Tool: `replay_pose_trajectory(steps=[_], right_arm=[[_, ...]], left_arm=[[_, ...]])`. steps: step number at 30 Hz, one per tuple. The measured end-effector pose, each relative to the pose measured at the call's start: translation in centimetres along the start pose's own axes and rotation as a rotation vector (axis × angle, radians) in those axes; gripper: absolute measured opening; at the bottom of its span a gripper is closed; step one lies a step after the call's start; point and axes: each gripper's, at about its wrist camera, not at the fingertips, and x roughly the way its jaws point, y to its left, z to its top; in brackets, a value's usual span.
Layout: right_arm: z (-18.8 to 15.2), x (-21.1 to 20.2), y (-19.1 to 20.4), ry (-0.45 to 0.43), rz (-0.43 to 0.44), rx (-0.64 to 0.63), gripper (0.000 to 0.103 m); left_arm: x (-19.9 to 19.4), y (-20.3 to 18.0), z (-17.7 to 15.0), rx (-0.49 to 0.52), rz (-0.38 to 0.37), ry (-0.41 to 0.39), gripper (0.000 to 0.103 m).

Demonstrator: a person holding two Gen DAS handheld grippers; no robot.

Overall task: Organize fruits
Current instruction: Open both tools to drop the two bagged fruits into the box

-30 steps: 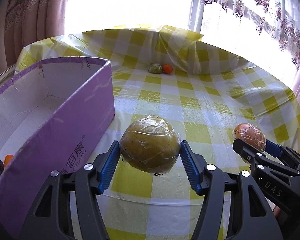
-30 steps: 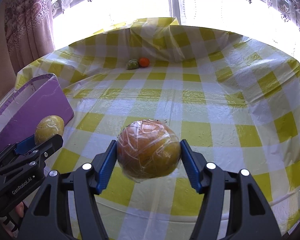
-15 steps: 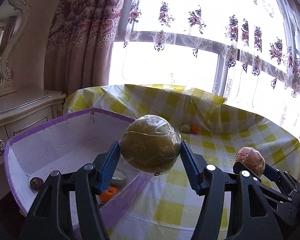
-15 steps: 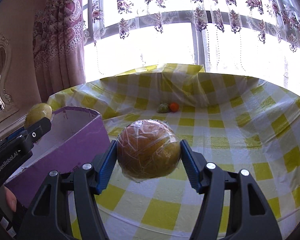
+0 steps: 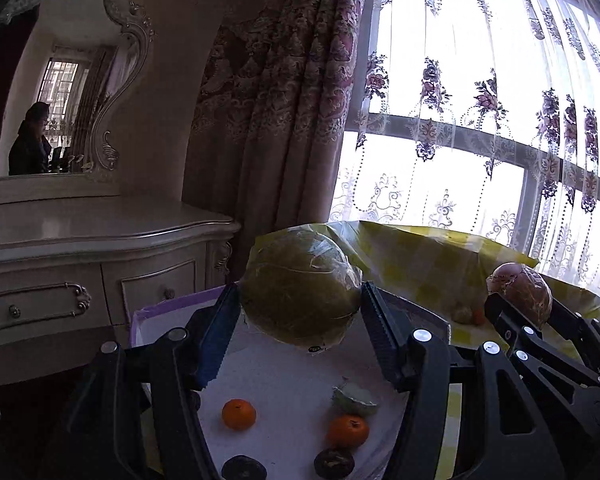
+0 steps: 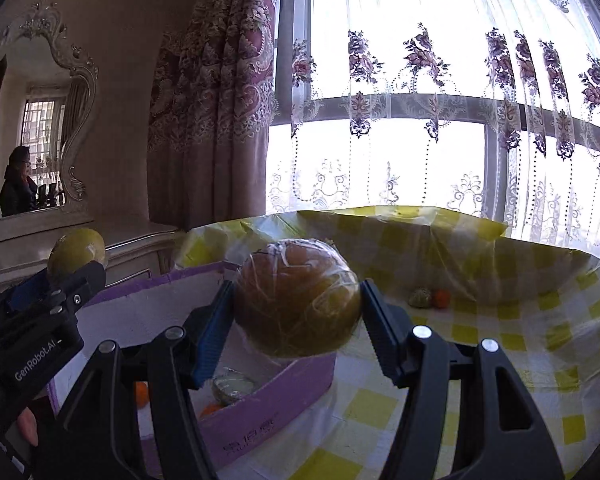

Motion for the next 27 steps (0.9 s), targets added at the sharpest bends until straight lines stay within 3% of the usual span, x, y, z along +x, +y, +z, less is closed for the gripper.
replay_pose_trajectory(steps=[7,13,17,19,24,27], right_arm=[[0.3,3.0,4.3,0.015,0.051,-0.077,0.063],[-0.7,8.8,7.5,0.295,0.109,-0.143,0.063],[-2.6,12.1,8.6,0.475,0.135,-0.147,0.063],[-3.3,13.2,9.1,0.525,0.126,-0.170,0.063],[-4.1,14.8,9.9,0.604,0.115,-0.195,0.063],[-4.0,15.7,9.6,0.647,0.105,-0.184,0.064]], left_arm=[[2.2,4.0,-0.8,-0.033,0.102,0.053,0.059],[4.6,5.7,-1.4,-0.037,0.113,0.179,0.059],[7.5,6.9,-2.4,-0.065,0.094,0.368,0.059],[7.9,6.8,-2.5,-0.016,0.141,0.377,0.059],[9.4,7.2,-2.3,0.028,0.167,0.446,0.060],[9.9,7.1,-2.2,0.062,0.145,0.477,0.075]])
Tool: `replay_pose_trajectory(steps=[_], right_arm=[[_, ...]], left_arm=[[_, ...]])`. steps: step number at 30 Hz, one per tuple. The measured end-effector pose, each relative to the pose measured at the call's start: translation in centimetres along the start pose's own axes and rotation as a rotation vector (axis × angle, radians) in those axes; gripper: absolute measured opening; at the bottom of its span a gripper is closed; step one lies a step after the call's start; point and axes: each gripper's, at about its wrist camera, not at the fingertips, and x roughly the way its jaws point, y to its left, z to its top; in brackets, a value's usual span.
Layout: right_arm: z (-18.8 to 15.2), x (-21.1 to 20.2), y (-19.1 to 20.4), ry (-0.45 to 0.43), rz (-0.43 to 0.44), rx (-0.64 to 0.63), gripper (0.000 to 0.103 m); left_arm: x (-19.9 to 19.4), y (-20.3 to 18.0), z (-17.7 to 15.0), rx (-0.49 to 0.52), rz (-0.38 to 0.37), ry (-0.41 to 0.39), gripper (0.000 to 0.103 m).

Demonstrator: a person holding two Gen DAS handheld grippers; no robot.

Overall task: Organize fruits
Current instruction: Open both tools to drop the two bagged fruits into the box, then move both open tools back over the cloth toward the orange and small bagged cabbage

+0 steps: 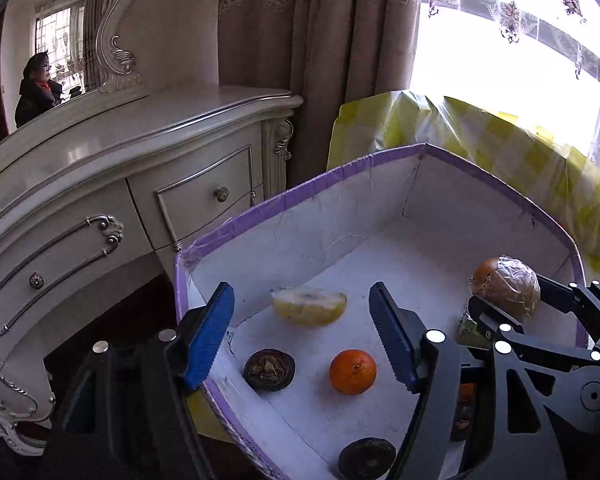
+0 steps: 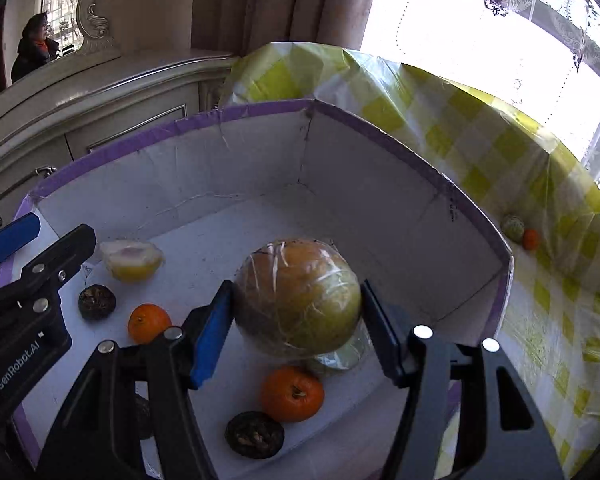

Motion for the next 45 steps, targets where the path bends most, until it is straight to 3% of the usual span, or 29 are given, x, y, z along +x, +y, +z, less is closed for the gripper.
replay_pose_trajectory(steps=[5,7,11,17,22,25,30,32,34,37,39,45], right_arm=[[-0.2,-0.4,-1.0,-0.011,-0.009,0.026,0.077],[-0.3,-0.5,-1.4,-0.015,0.004,0.045,0.078],[-0.7,-1.8,-1.9,-0.091,0.030,0.044,0.081],[-2.4,-5.4,-3.6,-0.274,0.057,0.048,0.092],[-5.8,-9.2,-9.1,-0.454,0.032,0.173,0.100],[-8.3,-10.0,-13.7,-0.477,-0.035,0.276,0.101],[-13.2,-8.5,-22.8,-0.373,-0.211,0.467,0.101],[-14.9,-7.1,-26.7,-0.293,-0.281,0.542,0.101],[-16.7,-5.9,-30.4,-0.236,-0.332,0.599,0.101],[-18.0,-3.8,-35.2,-0.169,-0.371,0.653,0.101],[-18.4,-2.3,-37.7,-0.140,-0.353,0.678,0.096],[-15.4,2.5,-40.7,-0.090,-0.299,0.626,0.093]], left_arm=[[-0.3,-0.4,-0.1,0.003,-0.001,-0.001,0.082],[-0.5,-0.5,-0.2,0.006,0.011,-0.008,0.087],[-1.6,-0.3,0.0,-0.031,0.032,-0.060,0.087],[-7.0,-2.8,0.1,-0.012,0.057,-0.302,0.087],[-12.2,-8.5,-0.8,0.125,-0.018,-0.540,0.087],[-14.2,-12.9,-1.7,0.219,-0.115,-0.613,0.087],[-12.6,-20.3,-2.3,0.316,-0.393,-0.499,0.087],[-10.0,-23.8,-2.4,0.355,-0.502,-0.407,0.087],[-6.1,-28.0,-2.8,0.404,-0.574,-0.264,0.087],[0.3,-33.3,-3.3,0.412,-0.557,-0.109,0.087],[4.3,-35.8,-3.3,0.404,-0.527,-0.025,0.087],[11.5,-36.9,-2.1,0.261,-0.500,0.152,0.087]])
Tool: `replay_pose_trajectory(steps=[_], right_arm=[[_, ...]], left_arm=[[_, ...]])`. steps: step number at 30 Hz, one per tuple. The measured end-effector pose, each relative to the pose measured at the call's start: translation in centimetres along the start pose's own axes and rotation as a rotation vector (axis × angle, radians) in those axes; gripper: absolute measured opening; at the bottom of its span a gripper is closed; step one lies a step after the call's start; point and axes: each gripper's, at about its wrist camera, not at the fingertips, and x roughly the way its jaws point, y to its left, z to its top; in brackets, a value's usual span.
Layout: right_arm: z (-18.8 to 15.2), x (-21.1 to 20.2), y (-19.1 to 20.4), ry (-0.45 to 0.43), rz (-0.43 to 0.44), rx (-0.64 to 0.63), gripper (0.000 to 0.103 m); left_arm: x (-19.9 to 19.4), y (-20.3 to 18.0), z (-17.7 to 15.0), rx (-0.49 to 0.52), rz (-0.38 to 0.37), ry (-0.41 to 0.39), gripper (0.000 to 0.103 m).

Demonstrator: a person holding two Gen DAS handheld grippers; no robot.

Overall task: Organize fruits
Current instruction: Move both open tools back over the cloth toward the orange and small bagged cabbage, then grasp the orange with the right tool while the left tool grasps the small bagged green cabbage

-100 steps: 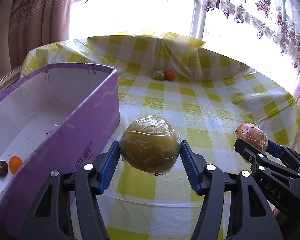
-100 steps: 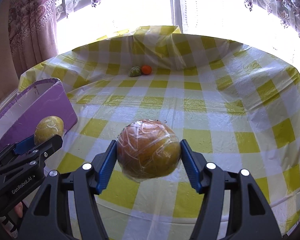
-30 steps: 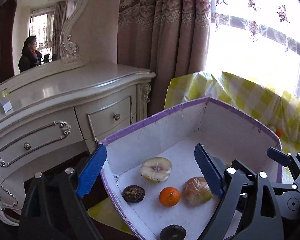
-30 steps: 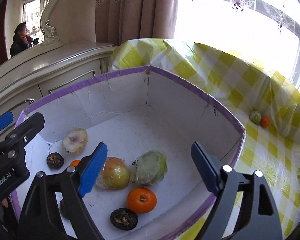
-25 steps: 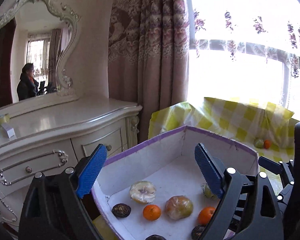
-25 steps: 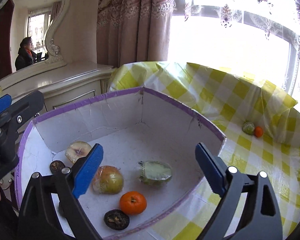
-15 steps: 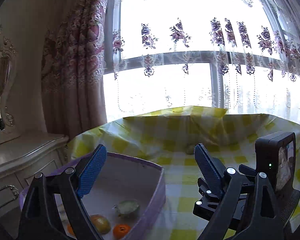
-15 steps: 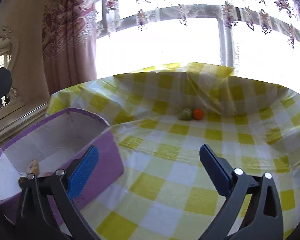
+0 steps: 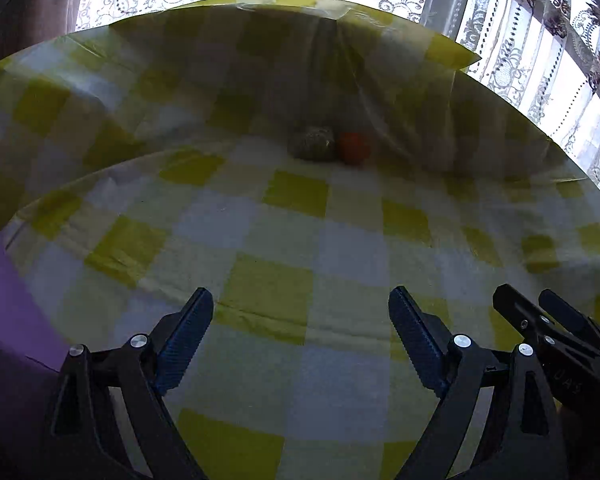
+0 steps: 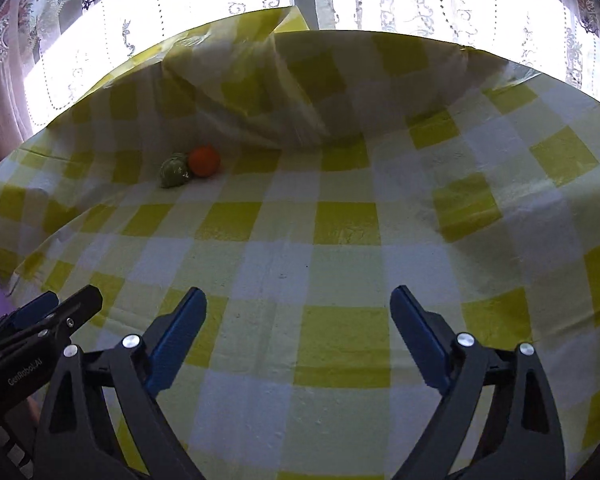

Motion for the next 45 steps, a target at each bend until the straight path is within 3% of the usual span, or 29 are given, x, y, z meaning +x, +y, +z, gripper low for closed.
replay_pose_trajectory(steps=[2,4,8,14,25,26,27,30,33,41,45], right_arm=[[1.5,1.9,1.2,0.017,0.034,-0.036,0.092],[3.0,4.1,2.6,0.043,0.030,-0.082,0.089],[5.7,8.6,4.8,0.115,0.050,-0.138,0.069],[9.3,13.9,7.4,0.181,0.079,-0.217,0.061],[13.7,18.6,11.0,0.180,0.141,-0.283,0.059],[13.8,18.6,11.2,0.177,0.153,-0.286,0.053],[13.7,18.4,11.5,0.170,0.161,-0.294,0.039],[12.8,16.7,11.3,0.151,0.181,-0.277,0.038],[11.1,13.3,9.0,0.126,0.204,-0.173,0.038],[2.7,2.5,-0.3,0.065,0.089,0.034,0.038],[-0.6,-1.1,-5.2,-0.007,0.044,0.119,0.038]], left_arm=[[0.4,0.9,0.4,-0.029,0.000,-0.004,0.087],[1.2,1.7,0.2,-0.073,-0.041,0.044,0.087],[0.9,2.2,0.0,-0.119,-0.046,0.017,0.087],[0.8,2.3,0.0,-0.131,-0.050,-0.001,0.087],[0.5,2.2,0.0,-0.125,-0.050,-0.029,0.087],[0.5,2.2,0.0,-0.125,-0.050,-0.031,0.087],[0.4,2.2,0.0,-0.125,-0.051,-0.032,0.087],[0.5,2.1,-0.1,-0.124,-0.050,-0.031,0.087],[0.5,2.1,0.0,-0.124,-0.047,-0.029,0.087],[0.7,2.1,0.1,-0.122,-0.042,-0.014,0.087],[1.0,1.9,0.2,-0.102,-0.047,0.013,0.087]])
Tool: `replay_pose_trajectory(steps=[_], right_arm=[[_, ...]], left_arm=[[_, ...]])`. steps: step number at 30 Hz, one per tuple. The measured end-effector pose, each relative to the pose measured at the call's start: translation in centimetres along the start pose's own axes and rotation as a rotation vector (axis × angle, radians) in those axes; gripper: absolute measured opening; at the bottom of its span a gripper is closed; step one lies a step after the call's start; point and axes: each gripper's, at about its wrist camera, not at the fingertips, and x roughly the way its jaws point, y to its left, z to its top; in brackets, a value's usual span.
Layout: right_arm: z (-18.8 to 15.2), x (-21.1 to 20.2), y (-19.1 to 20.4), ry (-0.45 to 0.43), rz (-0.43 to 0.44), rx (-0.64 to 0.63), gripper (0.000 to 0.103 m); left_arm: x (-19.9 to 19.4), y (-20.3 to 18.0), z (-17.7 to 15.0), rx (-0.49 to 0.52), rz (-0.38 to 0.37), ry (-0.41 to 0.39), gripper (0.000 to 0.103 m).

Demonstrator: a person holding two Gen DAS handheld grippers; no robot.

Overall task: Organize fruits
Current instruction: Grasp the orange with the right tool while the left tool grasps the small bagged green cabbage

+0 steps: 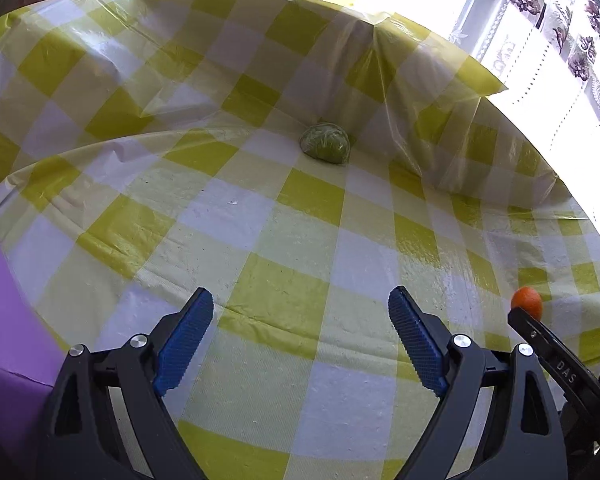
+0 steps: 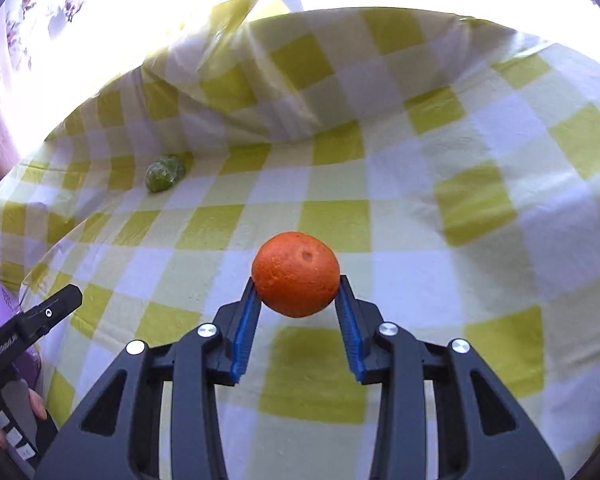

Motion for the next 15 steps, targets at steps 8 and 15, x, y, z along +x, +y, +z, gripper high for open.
replay_pose_trajectory(steps=[8,15], right_arm=[[-0.8,-0.4,-3.8,-0.006,0.116,0.157,0.038],[-0.7,-0.3,-3.1,-0.015,0.134,0.155,0.038]], left_arm=[[3.6,-3.0,3.7,0.077,0.105,0.040,0.087],[10.5,-7.1,11.4,0.127,0.193,0.015,0.087]])
